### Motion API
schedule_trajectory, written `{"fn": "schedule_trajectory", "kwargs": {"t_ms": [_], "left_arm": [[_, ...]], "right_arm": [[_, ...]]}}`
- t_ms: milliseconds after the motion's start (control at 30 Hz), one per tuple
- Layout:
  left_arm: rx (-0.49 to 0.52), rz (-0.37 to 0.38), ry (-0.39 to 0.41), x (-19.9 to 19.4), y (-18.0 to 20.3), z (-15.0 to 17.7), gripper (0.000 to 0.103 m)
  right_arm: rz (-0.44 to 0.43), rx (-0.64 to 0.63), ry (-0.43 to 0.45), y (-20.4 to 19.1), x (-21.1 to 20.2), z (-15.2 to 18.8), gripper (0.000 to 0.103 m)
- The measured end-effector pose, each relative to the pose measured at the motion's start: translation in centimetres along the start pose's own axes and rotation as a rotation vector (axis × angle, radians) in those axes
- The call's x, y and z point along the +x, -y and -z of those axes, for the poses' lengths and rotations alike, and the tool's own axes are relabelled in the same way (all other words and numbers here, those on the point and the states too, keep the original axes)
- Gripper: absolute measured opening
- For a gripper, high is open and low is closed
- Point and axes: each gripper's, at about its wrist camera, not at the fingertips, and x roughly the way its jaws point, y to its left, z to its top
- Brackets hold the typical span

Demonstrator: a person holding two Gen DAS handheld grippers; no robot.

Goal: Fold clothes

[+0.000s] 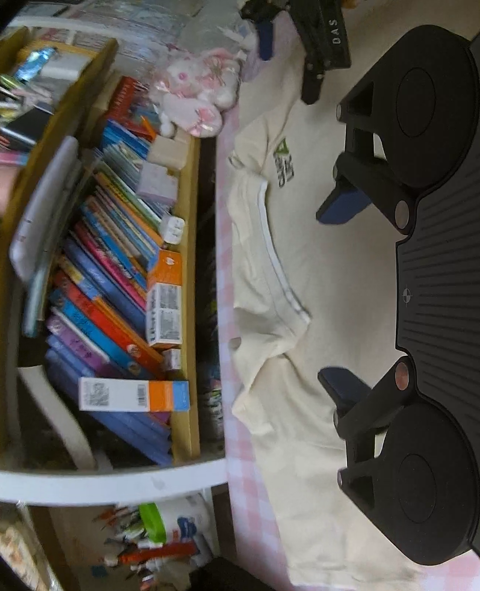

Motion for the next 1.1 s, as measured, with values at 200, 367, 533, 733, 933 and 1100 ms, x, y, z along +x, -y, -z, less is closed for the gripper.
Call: {"fn": "schedule_trajectory", "kwargs": {"t_ms": [200,367,533,733,933,1100], "left_arm": [[-0.086,0.009,-0.104,4.3,-2.5,-1.5,0.044],[-0.112,0.093,-0.181,7.4,-4.1,-2.9,0.044],[-0.194,0.157,-0.141,10.7,-6.6,-7.0,0.044],[-0.461,0.065,0.101,8.7,-11.3,-9.8,0.054],[-0.114,-0.077,0.04,7.9,-10.1,-8.1,0.056],[0.06,-0.045,0.019,7.7,-7.7,-6.8,0.056]], "right_arm": [[0.006,-0.084,-0.005,0.6,4.8,-2.3,0.103],[-0.027,-0.305,0.005,-1.0,7.8,-3.8,0.103],[-0.027,-0.515,0.017,-2.3,11.7,-5.7,0.102],[0.158,-0.052,0.036,3.7,15.7,-13.1,0.103],[0.157,-0.104,0.04,6.9,14.6,-11.6,0.103],[0.068,-0.139,-0.02,8.7,13.2,-9.7,0.102]]}}
